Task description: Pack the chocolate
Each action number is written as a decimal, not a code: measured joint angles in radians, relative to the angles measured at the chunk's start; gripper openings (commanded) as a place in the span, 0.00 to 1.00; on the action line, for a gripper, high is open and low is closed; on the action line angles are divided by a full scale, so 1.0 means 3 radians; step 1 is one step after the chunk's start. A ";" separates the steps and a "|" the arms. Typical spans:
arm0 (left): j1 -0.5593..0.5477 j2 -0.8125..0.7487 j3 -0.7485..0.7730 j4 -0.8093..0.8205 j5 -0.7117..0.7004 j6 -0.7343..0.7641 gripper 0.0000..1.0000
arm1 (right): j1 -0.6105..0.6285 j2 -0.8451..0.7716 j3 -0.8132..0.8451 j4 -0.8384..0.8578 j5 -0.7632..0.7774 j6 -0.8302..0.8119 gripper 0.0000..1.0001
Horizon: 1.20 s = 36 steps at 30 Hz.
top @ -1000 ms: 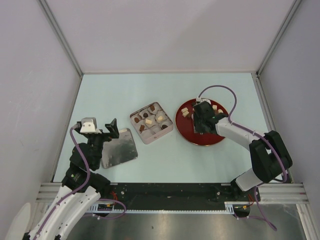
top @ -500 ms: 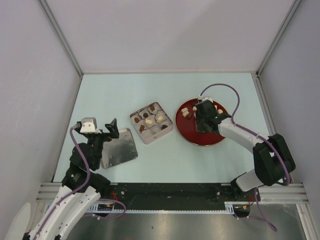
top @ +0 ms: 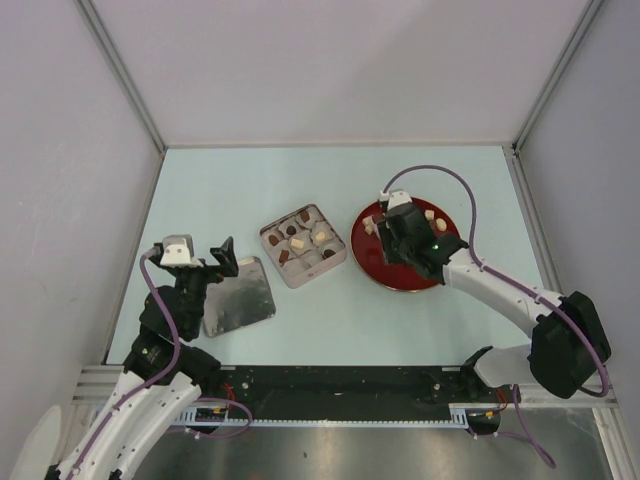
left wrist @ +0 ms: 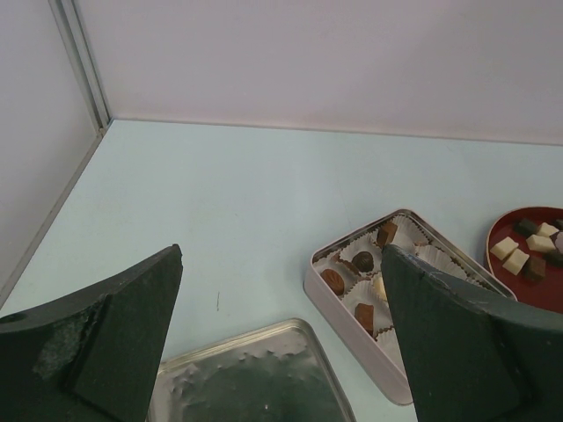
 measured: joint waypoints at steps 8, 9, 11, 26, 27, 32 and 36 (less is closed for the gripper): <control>0.0000 0.0001 0.0000 0.0000 0.0000 0.0000 1.00 | 0.0472 0.0076 0.0080 0.0033 -0.0182 -0.0223 0.14; 0.0000 0.0001 0.0000 0.0000 0.0000 0.0000 1.00 | 0.0539 0.0117 0.0122 0.0047 -0.0230 -0.0240 0.14; 0.0000 0.0001 0.0000 0.0000 0.0000 0.0000 1.00 | 0.0624 0.0184 0.0177 0.0080 -0.0289 -0.0259 0.15; 0.0000 0.0000 0.0000 -0.0001 0.0000 0.0000 1.00 | 0.0984 0.0662 0.0416 0.0210 -0.0697 -0.0298 0.18; 0.0000 0.0000 0.0000 -0.0001 0.0000 0.0000 1.00 | 0.0984 0.0676 0.0420 0.0211 -0.0701 -0.0298 0.19; 0.0000 0.0000 0.0000 -0.0001 0.0000 0.0000 1.00 | 0.0984 0.0754 0.0444 0.0214 -0.0730 -0.0299 0.21; 0.0000 0.0000 0.0000 -0.0001 0.0000 0.0000 1.00 | 0.0982 0.0816 0.0463 0.0205 -0.0731 -0.0298 0.23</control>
